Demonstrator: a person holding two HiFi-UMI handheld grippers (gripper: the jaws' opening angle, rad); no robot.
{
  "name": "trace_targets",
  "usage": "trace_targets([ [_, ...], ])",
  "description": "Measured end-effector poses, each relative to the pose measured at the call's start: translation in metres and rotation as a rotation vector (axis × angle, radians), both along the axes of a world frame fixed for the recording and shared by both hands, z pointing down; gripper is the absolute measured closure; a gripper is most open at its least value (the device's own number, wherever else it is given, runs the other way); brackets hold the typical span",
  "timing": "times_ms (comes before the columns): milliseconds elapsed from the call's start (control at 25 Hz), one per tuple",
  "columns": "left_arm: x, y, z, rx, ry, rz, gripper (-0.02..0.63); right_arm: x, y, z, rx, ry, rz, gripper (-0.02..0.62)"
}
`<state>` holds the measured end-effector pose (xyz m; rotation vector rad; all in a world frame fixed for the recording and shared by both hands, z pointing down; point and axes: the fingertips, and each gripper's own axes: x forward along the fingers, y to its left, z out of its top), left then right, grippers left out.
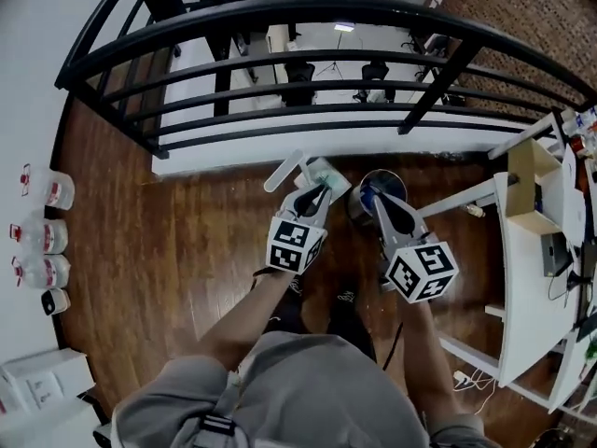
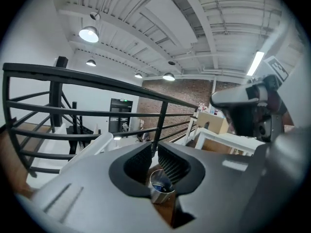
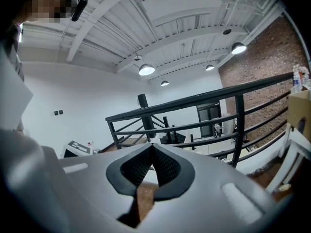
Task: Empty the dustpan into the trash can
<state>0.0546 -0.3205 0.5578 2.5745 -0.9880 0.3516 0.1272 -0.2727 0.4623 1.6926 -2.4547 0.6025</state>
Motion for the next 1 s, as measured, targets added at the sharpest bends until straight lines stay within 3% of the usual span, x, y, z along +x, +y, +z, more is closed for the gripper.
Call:
trace_targets([
  [80, 0.000, -0.013, 0.021, -0.035, -0.034, -0.068, 0.591, 0.005, -0.006, 0.006, -0.008, -0.027, -0.032, 0.595],
  [240, -0.005, -0.040, 0.054, -0.069, -0.073, -0.240, 0.489, 0.020, -0.009, 0.022, -0.041, -0.046, -0.099, 0.595],
  [360, -0.010, -0.060, 0.069, -0.073, -0.065, -0.371, 0.336, 0.036, -0.008, 0.031, -0.068, -0.043, -0.132, 0.595],
  [440, -0.010, -0.074, 0.076, -0.068, -0.063, -0.431, 0.292, 0.047, -0.009, 0.033, -0.079, -0.033, -0.148, 0.595],
  [800, -0.027, -0.128, 0.099, -0.032, -0.135, -0.664, 0.276, 0.092, -0.016, 0.043, -0.103, -0.005, -0.174, 0.595],
  [1000, -0.031, -0.137, 0.095, -0.008, -0.147, -0.705, 0.292, 0.109, -0.018, 0.051, -0.123, -0.012, -0.169, 0.595],
])
